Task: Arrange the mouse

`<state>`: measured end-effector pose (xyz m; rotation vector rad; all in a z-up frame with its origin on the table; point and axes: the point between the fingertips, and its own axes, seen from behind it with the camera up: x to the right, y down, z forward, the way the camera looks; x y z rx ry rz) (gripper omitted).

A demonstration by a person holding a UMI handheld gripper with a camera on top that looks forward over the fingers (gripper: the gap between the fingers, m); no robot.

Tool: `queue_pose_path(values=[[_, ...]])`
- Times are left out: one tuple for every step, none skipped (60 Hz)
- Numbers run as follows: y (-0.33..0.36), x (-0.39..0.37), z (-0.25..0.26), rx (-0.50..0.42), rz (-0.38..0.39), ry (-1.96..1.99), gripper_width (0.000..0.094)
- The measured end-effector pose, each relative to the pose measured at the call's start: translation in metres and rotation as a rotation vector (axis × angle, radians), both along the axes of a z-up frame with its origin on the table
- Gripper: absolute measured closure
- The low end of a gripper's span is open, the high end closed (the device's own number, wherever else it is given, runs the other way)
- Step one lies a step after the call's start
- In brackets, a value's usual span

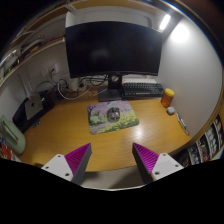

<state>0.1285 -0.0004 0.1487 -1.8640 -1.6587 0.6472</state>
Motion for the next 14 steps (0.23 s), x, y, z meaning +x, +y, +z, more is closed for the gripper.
queue_pose_path(values=[[0.001,0.0,0.001,0.001,-0.001,0.0,0.0085],[0.003,0.0,0.001,0.003,-0.002,0.001,0.0086],[0.005,0.001,0.001,0.009,-0.004,0.003,0.0086],[0.006,0.0,0.003,0.016,-0.005,0.005,0.0085],[0.008,0.0,0.004,0.025,-0.005,0.011,0.0083],[0.011,-0.001,0.005,0.035,-0.004,0.017,0.0085],[0.013,-0.002,0.007,0.044,-0.004,0.022,0.0087],[0.015,-0.002,0.007,0.051,-0.003,0.025,0.0085],[0.016,-0.002,0.008,0.055,-0.001,0.027,0.0082],[0.017,-0.001,0.01,0.059,0.004,0.028,0.0078],[0.016,0.0,0.01,0.057,0.007,0.03,0.008],[0.015,0.0,0.011,0.054,0.012,0.032,0.0077],[0.013,0.0,0.011,0.049,0.015,0.034,0.0076],[0.011,0.0,0.011,0.041,0.017,0.036,0.0077]])
